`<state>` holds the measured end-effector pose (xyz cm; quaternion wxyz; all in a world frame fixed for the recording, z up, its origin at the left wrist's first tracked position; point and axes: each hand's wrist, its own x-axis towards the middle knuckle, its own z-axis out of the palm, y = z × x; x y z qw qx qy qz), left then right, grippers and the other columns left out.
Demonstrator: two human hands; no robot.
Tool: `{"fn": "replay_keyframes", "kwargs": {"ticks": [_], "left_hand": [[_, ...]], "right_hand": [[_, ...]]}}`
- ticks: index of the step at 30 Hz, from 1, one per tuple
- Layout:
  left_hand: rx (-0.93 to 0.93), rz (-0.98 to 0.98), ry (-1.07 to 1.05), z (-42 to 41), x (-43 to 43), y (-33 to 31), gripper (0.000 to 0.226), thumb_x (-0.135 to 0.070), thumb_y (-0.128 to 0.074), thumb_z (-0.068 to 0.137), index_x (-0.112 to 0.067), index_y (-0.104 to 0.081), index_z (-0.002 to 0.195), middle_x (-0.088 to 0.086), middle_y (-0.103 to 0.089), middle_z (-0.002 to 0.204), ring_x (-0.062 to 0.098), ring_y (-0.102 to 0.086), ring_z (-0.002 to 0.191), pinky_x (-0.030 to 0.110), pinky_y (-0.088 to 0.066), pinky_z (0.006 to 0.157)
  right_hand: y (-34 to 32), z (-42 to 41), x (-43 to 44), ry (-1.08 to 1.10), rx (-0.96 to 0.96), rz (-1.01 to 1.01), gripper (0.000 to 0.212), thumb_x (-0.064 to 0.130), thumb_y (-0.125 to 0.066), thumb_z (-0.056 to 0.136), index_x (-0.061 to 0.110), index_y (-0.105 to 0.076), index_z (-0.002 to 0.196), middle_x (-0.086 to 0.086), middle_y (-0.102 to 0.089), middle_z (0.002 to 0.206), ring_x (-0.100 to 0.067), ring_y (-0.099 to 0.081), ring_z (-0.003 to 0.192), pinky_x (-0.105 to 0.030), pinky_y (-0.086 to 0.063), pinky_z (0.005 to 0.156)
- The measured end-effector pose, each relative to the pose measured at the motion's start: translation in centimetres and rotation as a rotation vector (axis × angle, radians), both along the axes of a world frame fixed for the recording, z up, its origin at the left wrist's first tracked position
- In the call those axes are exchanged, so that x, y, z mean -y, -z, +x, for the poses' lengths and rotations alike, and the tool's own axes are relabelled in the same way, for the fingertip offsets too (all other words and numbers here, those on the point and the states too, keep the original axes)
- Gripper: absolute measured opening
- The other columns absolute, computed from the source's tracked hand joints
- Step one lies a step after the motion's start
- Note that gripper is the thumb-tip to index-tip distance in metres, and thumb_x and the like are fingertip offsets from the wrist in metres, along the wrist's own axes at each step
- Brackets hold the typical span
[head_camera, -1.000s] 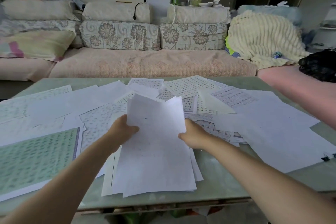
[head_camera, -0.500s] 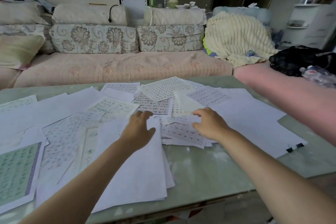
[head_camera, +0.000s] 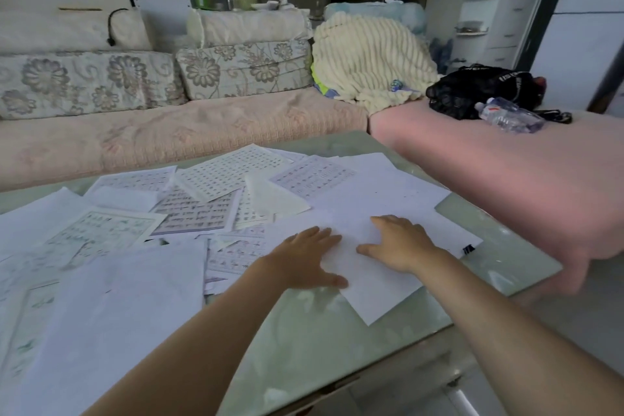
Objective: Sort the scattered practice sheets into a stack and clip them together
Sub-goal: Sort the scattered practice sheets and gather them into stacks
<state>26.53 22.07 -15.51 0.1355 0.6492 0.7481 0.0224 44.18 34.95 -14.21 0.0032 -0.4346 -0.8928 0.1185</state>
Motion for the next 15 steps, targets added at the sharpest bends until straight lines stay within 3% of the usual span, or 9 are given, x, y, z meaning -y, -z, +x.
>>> {"fn": "replay_keyframes", "kwargs": {"ticks": [4, 6, 8, 12, 15], "left_hand": [[-0.105, 0.186, -0.026, 0.0, 0.1, 1.2, 0.086, -0.078, -0.053, 0.074, -0.037, -0.034, 0.147, -0.012, -0.031, 0.153, 0.012, -0.026, 0.141, 0.036, -0.019, 0.115], [-0.145, 0.264, -0.031, 0.1, 0.2, 1.4, 0.08, -0.081, -0.046, 0.07, -0.038, -0.049, 0.136, -0.013, -0.049, 0.136, 0.014, -0.043, 0.126, 0.033, -0.029, 0.107], [-0.174, 0.355, -0.032, 0.1, 0.4, 1.1, 0.069, -0.077, -0.039, 0.069, -0.035, -0.062, 0.119, -0.01, -0.061, 0.115, 0.016, -0.054, 0.108, 0.03, -0.037, 0.092], [-0.185, 0.482, -0.006, -1.2, 2.3, 0.2, 0.03, -0.043, -0.058, 0.086, -0.028, -0.068, 0.11, -0.007, -0.069, 0.102, 0.02, -0.061, 0.096, 0.03, -0.041, 0.082], [-0.139, 0.488, -0.014, -2.5, 4.7, -0.4, 0.031, -0.017, -0.051, 0.076, -0.026, -0.071, 0.098, -0.006, -0.071, 0.088, 0.022, -0.065, 0.082, 0.032, -0.051, 0.068]], "right_hand": [[0.5, 0.2, -0.3, -0.066, -0.081, 0.076, 0.057, 0.055, -0.058, 0.089, 0.024, -0.052, 0.137, 0.001, -0.055, 0.135, -0.026, -0.046, 0.126, -0.037, -0.04, 0.1], [0.6, 0.3, -0.2, -0.101, -0.126, 0.108, 0.036, 0.036, -0.056, 0.09, 0.019, -0.061, 0.122, 0.0, -0.063, 0.117, -0.029, -0.053, 0.113, -0.034, -0.046, 0.087], [0.4, 0.3, 0.0, -0.109, -0.207, 0.141, 0.034, 0.021, -0.054, 0.088, 0.019, -0.065, 0.12, 0.001, -0.067, 0.113, -0.029, -0.058, 0.11, -0.033, -0.048, 0.084], [-0.1, -0.1, 0.6, -0.091, -0.388, 0.146, 0.027, 0.013, -0.052, 0.091, 0.02, -0.074, 0.106, 0.001, -0.074, 0.097, -0.026, -0.064, 0.093, -0.034, -0.052, 0.075], [-0.1, -0.6, 1.4, -0.13, -0.445, 0.065, 0.027, 0.016, -0.051, 0.093, 0.025, -0.075, 0.101, 0.003, -0.073, 0.091, -0.024, -0.065, 0.087, -0.034, -0.053, 0.071]]}}
